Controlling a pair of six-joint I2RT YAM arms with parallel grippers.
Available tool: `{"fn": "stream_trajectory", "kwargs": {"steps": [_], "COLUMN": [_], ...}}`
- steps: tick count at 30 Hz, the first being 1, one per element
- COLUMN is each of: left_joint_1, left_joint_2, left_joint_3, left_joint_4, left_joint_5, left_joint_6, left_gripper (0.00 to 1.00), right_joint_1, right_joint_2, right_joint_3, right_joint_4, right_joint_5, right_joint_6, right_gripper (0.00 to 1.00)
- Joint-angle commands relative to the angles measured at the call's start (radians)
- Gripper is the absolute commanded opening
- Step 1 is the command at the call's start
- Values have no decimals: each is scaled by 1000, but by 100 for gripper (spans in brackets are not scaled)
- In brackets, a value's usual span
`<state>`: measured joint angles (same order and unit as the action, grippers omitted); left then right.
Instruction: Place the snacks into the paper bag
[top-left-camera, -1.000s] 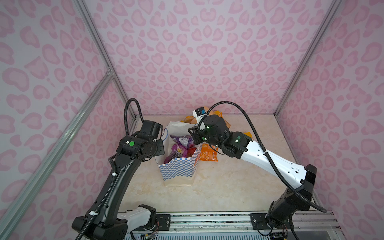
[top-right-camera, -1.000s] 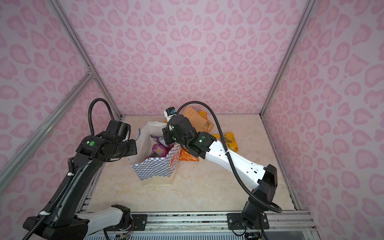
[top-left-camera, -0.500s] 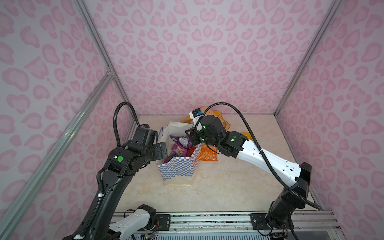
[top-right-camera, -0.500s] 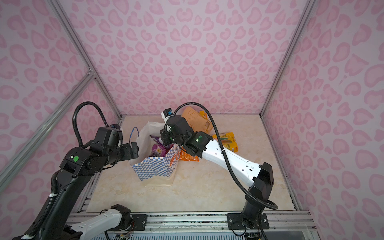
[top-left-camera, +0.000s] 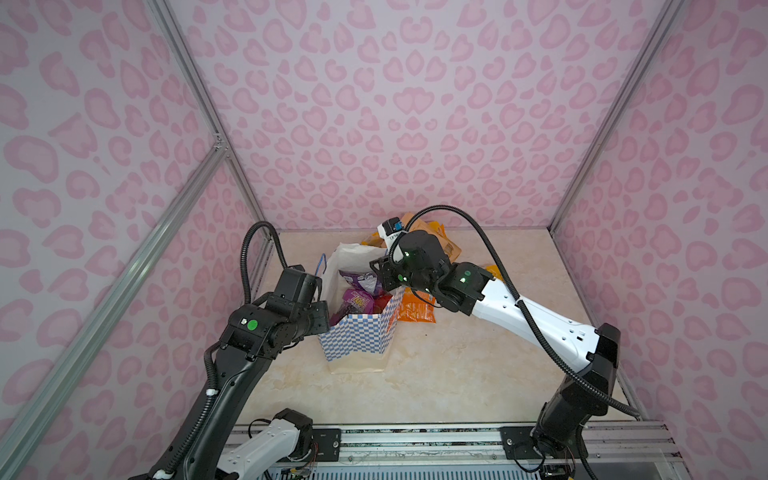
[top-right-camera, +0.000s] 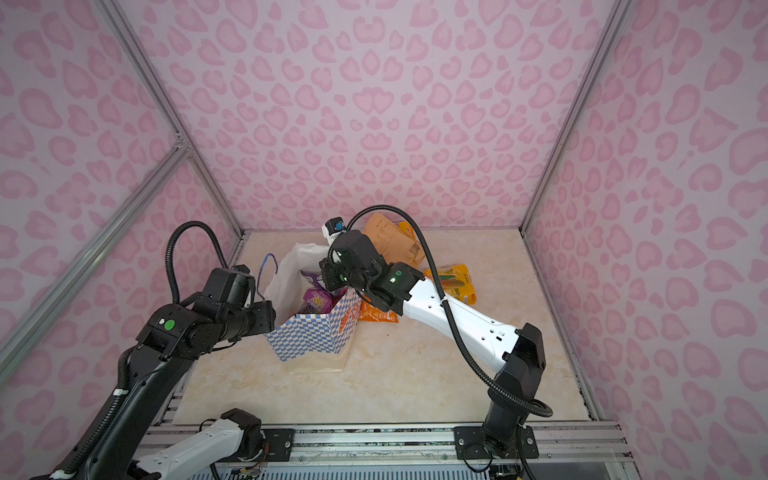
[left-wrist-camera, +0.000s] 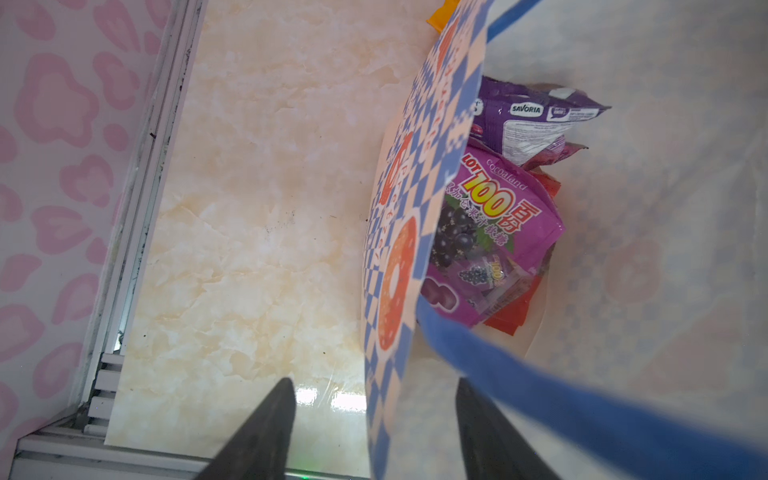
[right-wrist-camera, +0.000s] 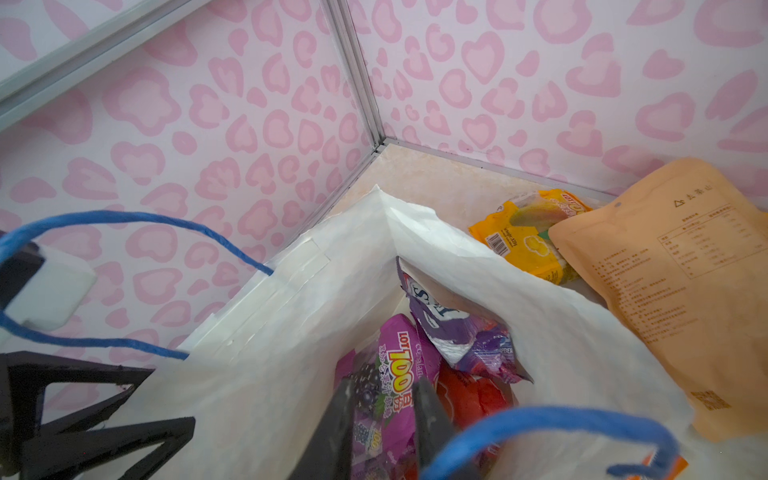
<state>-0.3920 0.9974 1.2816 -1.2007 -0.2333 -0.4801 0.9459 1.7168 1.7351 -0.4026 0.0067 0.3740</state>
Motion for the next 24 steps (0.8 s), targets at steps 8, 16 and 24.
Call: {"fn": "stream_trajectory", "kwargs": {"steps": [8,16,24], "left_joint_1": [1,4,31], "left_joint_2": [77,130,160], "left_joint_3": [-9,53,95], "left_joint_4": [73,89,98], "left_joint_5": [-34,-121,-179], "left_joint_6": [-75,-100,-112], "left_gripper": [3,3,3], "right_joint_1": [-6,-10,-47], "right_joint_2": [43,164,295], "right_joint_3": [65,320,528], "right_joint_4": [5,-65,-133], "right_joint_5": [-27,-101,-165], "right_joint_6": [-18,-80,-65], "right_gripper": [25,12,15]}}
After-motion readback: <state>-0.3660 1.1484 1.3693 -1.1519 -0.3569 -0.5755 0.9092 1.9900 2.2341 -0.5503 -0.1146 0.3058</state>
